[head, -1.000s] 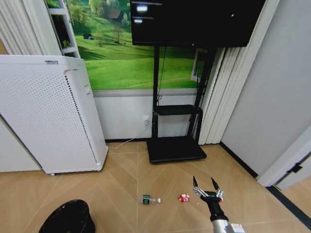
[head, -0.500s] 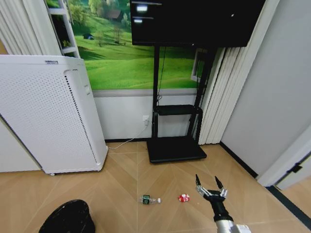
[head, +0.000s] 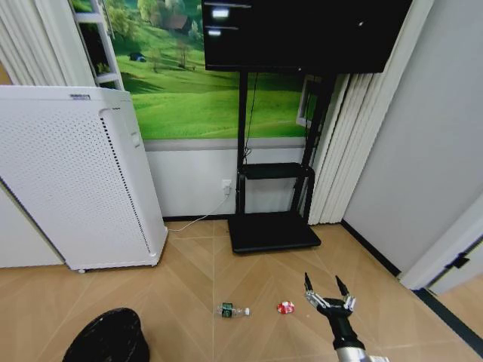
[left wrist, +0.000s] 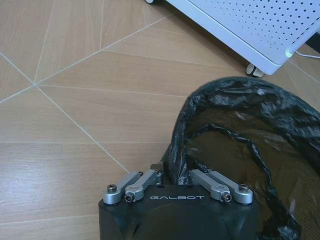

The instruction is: Pick up the trash bin and place the garbage on the floor into it.

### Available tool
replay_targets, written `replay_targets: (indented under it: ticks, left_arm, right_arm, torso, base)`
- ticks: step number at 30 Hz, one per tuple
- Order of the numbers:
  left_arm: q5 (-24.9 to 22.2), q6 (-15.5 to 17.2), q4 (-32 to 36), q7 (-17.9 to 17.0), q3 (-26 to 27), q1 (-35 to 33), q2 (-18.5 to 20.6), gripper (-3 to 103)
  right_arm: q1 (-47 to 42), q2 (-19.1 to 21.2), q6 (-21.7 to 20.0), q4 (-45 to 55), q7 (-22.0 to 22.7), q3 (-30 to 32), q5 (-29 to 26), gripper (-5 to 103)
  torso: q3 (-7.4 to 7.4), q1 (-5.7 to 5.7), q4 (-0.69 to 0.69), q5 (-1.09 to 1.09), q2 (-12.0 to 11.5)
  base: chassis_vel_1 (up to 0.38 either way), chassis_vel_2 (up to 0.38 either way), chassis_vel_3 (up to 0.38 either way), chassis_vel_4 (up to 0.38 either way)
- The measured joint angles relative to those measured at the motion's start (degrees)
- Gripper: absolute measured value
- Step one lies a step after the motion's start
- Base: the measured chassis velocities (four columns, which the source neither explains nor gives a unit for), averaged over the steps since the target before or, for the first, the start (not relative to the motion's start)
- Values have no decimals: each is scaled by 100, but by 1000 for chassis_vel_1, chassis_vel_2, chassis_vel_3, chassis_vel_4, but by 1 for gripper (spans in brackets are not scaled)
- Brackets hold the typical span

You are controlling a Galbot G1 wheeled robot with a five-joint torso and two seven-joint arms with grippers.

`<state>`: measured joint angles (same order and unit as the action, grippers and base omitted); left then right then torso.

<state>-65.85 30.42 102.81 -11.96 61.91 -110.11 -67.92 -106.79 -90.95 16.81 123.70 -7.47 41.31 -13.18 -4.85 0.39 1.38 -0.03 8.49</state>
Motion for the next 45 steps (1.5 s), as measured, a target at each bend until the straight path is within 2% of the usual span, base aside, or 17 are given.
replay_targets:
  ticks: [1, 2, 5, 14, 16, 17, 19, 20, 21, 22, 23, 24, 25, 26, 28, 30, 45]
  left_arm:
    - [83, -48, 62, 54, 15, -24, -39, 12]
    - [83, -48, 62, 54, 15, -24, -39, 12]
    - [166, -106, 140, 148, 43, -48, -86, 4]
    - [356, -401, 160, 406, 113, -98, -176, 2]
    - [558, -722, 307, 632, 204, -166, -237, 2]
    - [558, -722, 307, 632, 204, -166, -237, 2]
    - [853, -1084, 495, 833, 293, -228, -324, 2]
    - [853, -1084, 495, 833, 293, -228, -324, 2]
    - [1189, -1408, 571, 929, 349, -228, -392, 2]
    - [1189, -1408, 571, 929, 349, -228, -392, 2]
    - [1684, -1815, 642, 1130, 453, -215, -491, 2]
    - [1913, -2007, 775, 1278, 554, -233, -562, 2]
    - [1914, -2072, 954, 1331, 614, -286, -610, 2]
    - [1914, -2072, 954, 1331, 614, -286, -610, 2]
    - [1648, -2080, 1426, 1339, 702, -418, -689, 2]
    - [1605, -2080, 1701, 1331, 753, -447, -744, 2]
    - [1751, -2117, 1860, 1176, 670, -423, -867, 2]
  right_arm:
    - [10, -2, 0, -14, 50, -16, -12, 100]
    - [10, -2, 0, -14, 50, -16, -12, 100]
    - [19, 18, 0, -45, 100, -27, -14, 100]
    - [25, 88, 0, -44, 149, -27, -33, 100]
    - [31, 75, 2, -48, 202, -43, -69, 100]
    - [31, 75, 2, -48, 202, -43, -69, 100]
    - [49, 66, 54, -76, 230, -55, -63, 100]
    - [49, 66, 54, -76, 230, -55, -63, 100]
    - [58, 75, 112, -103, 244, -70, -58, 100]
    - [58, 75, 112, -103, 244, -70, -58, 100]
    - [69, 93, 154, -141, 248, -78, 16, 100]
    - [74, 109, 152, -166, 246, -77, 134, 100]
    - [75, 123, 107, -177, 236, -75, 225, 100]
    - [75, 123, 107, -177, 236, -75, 225, 100]
    - [75, 155, -25, -198, 177, -84, 389, 100]
    - [87, 190, -96, -214, 131, -132, 504, 100]
    - [171, 250, -145, -370, 92, -242, 593, 100]
  torso:
    - [0, 0, 0, 0, 0]
    - [0, 0, 0, 0, 0]
    - [0, 0, 1, 2, 0]
    - [0, 0, 1, 2, 0]
    - [0, 0, 1, 1, 0]
    - [0, 0, 1, 1, 0]
    - [0, 0, 0, 4, 0]
    - [0, 0, 0, 4, 0]
    - [0, 0, 1, 2, 0]
    - [0, 0, 1, 2, 0]
    - [0, 0, 1, 3, 0]
    - [0, 0, 0, 2, 0]
    - [0, 0, 0, 3, 0]
    - [0, 0, 0, 3, 0]
    - [0, 0, 0, 4, 0]
    - [0, 0, 2, 5, 0]
    - [0, 0, 1, 3, 0]
  base:
    - [0, 0, 0, 0]
    - [0, 0, 0, 0]
    - [0, 0, 0, 0]
    - [0, 0, 0, 0]
    - [0, 0, 0, 0]
    - [0, 0, 0, 0]
    - [0, 0, 0, 0]
    - [0, 0, 0, 0]
    - [0, 0, 0, 0]
    - [0, 0, 0, 0]
    - [0, 0, 0, 0]
    - [0, 0, 0, 0]
    - [0, 0, 0, 0]
    - [0, 0, 0, 0]
    - [0, 0, 0, 0]
    - [0, 0, 0, 0]
    - [59, 65, -65, -69]
